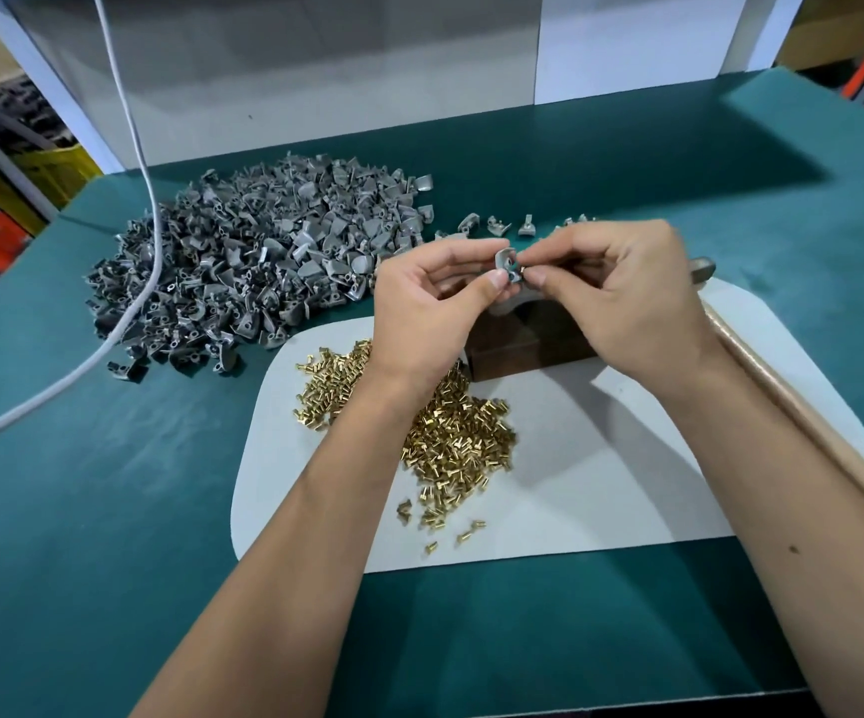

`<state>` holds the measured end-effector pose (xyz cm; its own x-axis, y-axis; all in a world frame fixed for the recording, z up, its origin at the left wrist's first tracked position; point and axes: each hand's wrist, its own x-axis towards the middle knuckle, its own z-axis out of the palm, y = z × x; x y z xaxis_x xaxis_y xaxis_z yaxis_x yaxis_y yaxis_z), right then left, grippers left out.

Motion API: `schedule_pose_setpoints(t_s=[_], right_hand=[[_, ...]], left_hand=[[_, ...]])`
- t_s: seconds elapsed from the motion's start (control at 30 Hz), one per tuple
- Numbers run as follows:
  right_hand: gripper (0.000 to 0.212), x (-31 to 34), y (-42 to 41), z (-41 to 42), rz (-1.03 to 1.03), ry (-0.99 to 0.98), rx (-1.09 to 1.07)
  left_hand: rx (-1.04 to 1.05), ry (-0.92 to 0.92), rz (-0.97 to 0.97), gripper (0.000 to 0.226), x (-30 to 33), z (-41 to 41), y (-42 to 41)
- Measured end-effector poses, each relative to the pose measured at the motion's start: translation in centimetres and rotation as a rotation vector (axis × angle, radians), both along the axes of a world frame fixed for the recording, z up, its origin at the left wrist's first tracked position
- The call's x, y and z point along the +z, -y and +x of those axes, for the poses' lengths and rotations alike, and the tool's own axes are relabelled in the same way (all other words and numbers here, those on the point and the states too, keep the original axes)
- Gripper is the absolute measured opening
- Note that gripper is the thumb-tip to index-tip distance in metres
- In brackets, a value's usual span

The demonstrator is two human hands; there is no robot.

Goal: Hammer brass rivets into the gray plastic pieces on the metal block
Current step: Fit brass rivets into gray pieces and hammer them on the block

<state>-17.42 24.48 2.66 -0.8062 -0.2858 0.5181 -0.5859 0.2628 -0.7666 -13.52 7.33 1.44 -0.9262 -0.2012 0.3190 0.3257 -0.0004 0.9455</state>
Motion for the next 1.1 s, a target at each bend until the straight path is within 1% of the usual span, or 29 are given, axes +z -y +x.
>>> schedule_pose_setpoints(t_s=[0.13,0.27,0.4,0.6,0.77,0.97,1.1], right_hand=[[0.014,0.2,0.2,0.2,0.027,-0.042,-0.048],[0.026,0.3,0.3,0.4,0.032,-0.031,-0.098],[0.034,0.5,0.4,0.6,0.057,-0.040,-0.137],[0.035,0.5,0.6,0.7,0.063,-0.006,-0.158],[0.034,0.6,1.0,0.8,0.049,0.022,-0.196],[0.037,0.7,1.1,1.0,0.102,0.091,-0.237],[0.038,0.9,1.3,1.1,0.123,0.100,-0.264]], left_hand=[[0.015,0.012,-0.037,0.025,-0.1,-0.1,-0.1],[0.046,0.027,-0.082,0.025,-0.2,-0.1,-0.1],[0.065,0.016,-0.105,0.018,-0.4,-0.2,0.1],[0.032,-0.004,-0.131,0.023,-0.4,0.0,0.2],[0.078,-0.023,-0.158,0.020,-0.5,-0.3,0.0],[0.113,-0.039,-0.294,0.014,-0.6,-0.2,-0.1],[0.120,-0.055,-0.338,0.014,-0.8,-0.4,-0.1]])
